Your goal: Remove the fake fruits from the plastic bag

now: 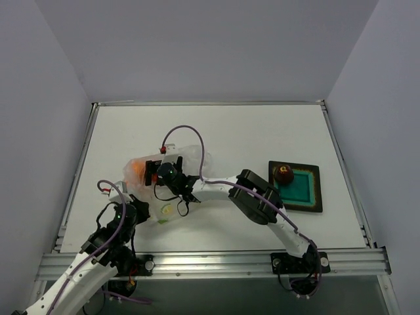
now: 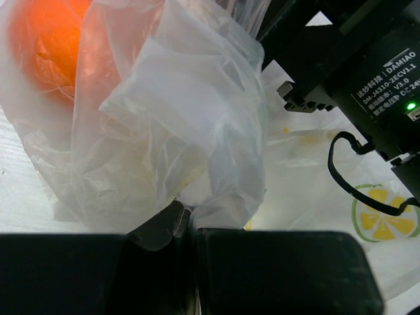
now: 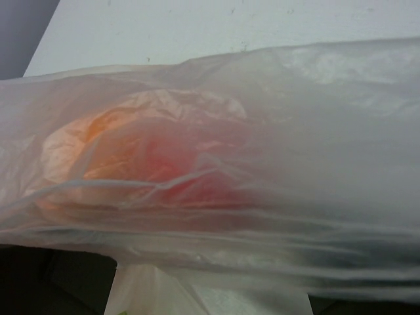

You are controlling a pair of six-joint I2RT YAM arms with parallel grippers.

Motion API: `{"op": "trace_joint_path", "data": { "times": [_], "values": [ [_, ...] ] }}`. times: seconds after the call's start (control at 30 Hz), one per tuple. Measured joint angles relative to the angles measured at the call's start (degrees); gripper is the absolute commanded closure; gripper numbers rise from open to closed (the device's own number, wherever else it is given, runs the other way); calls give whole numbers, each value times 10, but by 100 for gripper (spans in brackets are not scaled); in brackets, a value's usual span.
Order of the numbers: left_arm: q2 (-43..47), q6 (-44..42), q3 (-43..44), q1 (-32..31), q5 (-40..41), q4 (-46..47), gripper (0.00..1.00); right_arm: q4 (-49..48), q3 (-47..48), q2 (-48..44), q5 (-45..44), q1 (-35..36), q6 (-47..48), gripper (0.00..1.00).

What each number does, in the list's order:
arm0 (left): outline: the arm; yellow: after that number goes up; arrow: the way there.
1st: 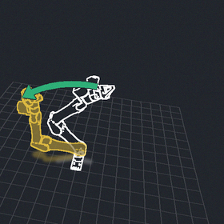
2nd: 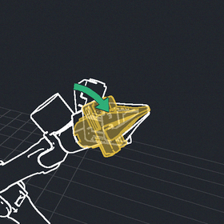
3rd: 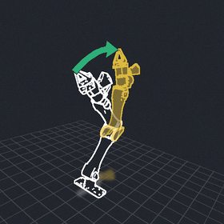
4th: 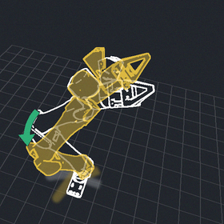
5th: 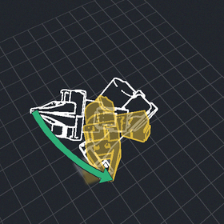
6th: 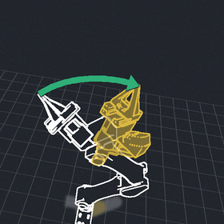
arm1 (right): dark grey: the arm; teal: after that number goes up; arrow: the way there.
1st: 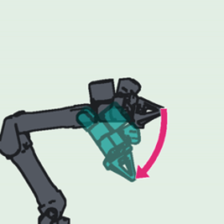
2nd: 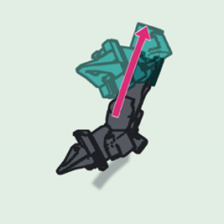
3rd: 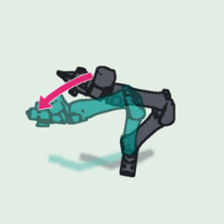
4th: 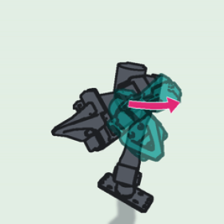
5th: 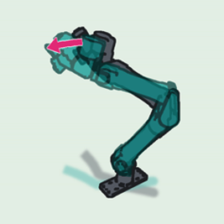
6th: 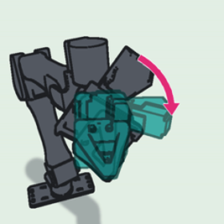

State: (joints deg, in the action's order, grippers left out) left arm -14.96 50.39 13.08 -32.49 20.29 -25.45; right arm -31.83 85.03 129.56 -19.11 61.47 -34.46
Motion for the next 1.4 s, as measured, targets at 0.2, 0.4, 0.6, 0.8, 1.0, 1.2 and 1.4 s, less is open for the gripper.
{"op": "trace_joint_path", "data": {
  "times": [0.2, 0.4, 0.6, 0.8, 1.0, 1.2, 1.4],
  "values": [
    [-4, 0, 0, 0, 0, 2, 98, -57, 21, 36, 32, -9, 6, 3],
    [-4, 0, 0, 0, 3, 1, 98, -108, 22, 53, 65, -31, 7, 47],
    [-6, -4, 3, 0, 9, 0, 98, -120, -58, 4, 84, -35, 17, 57],
    [-34, -16, 29, 0, 17, 7, 98, -111, -217, -153, 119, -21, 17, 57],
    [-116, -40, 43, 0, -12, 84, 98, -102, -322, -329, 160, -10, 17, 56],
    [-193, -67, 71, 0, -38, 129, 98, -73, -372, -468, 207, -10, 17, 56],
    [-161, -83, 107, 0, -38, 134, 98, 23, -397, -647, 129, -18, 39, 56]
  ]
}}
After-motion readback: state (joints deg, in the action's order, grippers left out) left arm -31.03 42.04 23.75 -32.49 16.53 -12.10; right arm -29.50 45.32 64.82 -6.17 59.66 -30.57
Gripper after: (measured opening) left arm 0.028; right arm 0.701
